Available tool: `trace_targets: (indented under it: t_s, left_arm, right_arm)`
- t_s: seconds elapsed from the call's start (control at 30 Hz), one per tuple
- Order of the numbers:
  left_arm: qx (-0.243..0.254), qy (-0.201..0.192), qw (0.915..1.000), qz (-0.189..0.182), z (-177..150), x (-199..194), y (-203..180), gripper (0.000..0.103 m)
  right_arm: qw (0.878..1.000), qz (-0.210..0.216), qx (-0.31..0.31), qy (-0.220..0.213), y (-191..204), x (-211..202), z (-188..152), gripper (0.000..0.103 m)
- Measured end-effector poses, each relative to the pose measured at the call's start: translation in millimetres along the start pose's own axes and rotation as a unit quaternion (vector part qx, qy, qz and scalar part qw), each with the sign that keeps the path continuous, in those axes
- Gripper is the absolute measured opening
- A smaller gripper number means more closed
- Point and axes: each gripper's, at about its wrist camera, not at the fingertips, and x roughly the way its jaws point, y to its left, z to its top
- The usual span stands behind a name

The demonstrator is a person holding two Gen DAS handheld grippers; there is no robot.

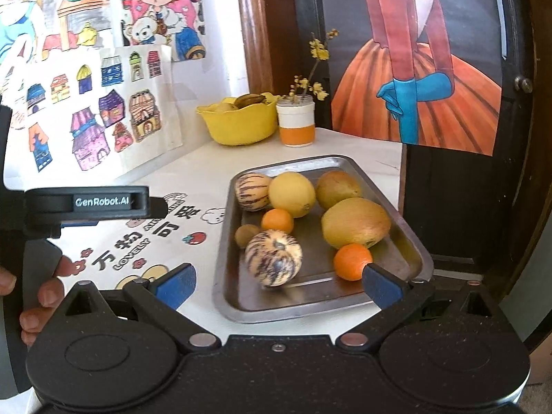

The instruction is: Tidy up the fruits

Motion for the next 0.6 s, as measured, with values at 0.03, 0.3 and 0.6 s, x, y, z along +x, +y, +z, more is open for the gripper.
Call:
trace_targets:
  t_s: [0.03,0.3,0.6]
  left_arm:
    - [-0.003,0.0,1.0,0.001,-2,-3,4,0.102]
    - [-0.025,-0.009,0.9995,0.017,-27,-28,36,0.102]
    - [-0.056,-0.025,0.9972,0.042,-60,-63,74,0.102]
  right_arm:
    - [1.0,0.0,-0.001,-0.003,3,-2,-1,0.102]
    - [1.0,0.008,-0.004,-0.021,25,-15,-20,0.102]
    - [0.999,0.016,-0.009,-0.034,43,-32,-38,0.102]
